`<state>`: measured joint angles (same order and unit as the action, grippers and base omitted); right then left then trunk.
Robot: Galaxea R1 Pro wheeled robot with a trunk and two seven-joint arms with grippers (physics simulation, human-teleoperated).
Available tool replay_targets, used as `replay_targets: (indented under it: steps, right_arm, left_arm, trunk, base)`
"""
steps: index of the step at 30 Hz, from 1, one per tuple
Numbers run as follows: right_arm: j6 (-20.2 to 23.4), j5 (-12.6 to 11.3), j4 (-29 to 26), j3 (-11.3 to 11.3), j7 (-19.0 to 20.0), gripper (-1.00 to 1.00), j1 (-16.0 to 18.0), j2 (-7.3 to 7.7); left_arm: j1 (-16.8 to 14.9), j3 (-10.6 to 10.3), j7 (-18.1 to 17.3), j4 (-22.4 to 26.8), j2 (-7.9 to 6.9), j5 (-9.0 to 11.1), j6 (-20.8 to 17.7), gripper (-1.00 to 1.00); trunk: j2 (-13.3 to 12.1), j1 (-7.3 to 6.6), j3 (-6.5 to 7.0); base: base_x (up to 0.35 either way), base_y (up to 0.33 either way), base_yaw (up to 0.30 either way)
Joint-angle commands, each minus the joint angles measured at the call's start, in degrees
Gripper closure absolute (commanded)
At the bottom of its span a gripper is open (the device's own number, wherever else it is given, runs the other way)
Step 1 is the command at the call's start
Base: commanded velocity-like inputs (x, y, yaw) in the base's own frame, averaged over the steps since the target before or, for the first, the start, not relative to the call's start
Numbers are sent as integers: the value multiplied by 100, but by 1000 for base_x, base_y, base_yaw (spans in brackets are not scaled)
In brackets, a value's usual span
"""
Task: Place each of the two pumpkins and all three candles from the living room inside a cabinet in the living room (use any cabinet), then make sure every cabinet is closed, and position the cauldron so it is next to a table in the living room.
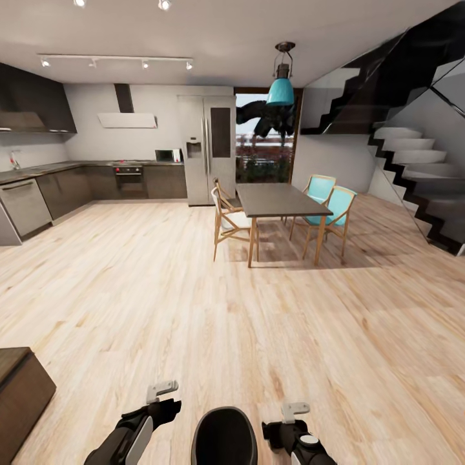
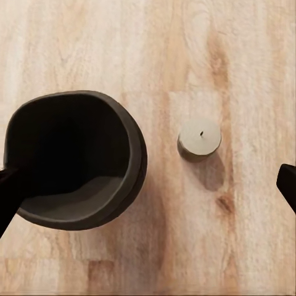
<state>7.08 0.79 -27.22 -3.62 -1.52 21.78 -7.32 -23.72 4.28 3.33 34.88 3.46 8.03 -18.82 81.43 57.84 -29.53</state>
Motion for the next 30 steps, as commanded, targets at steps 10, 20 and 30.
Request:
replay_targets:
  steps: [10, 20, 30]
  right_arm:
    - [-167, 18, 363, -24, -36, -100, 1, -6]
    - [-176, 21, 375, -24, -54, -100, 1, -6]
    - [-111, 7, 620, -77, -101, -100, 273, -235]
  left_arm:
    - [-1, 12, 24, 10, 13, 65, -34, -100]
    - [-1, 6, 25, 4, 91, 45, -26, -100]
    - [-1, -609, 27, -512, 156, 28, 626, -100]
  trunk:
    - [406, 220, -186]
    - [807, 440, -365]
    - [1208, 659, -545]
  base:
    - [0, 0, 0]
    - [0, 0, 0]
    - [0, 0, 0]
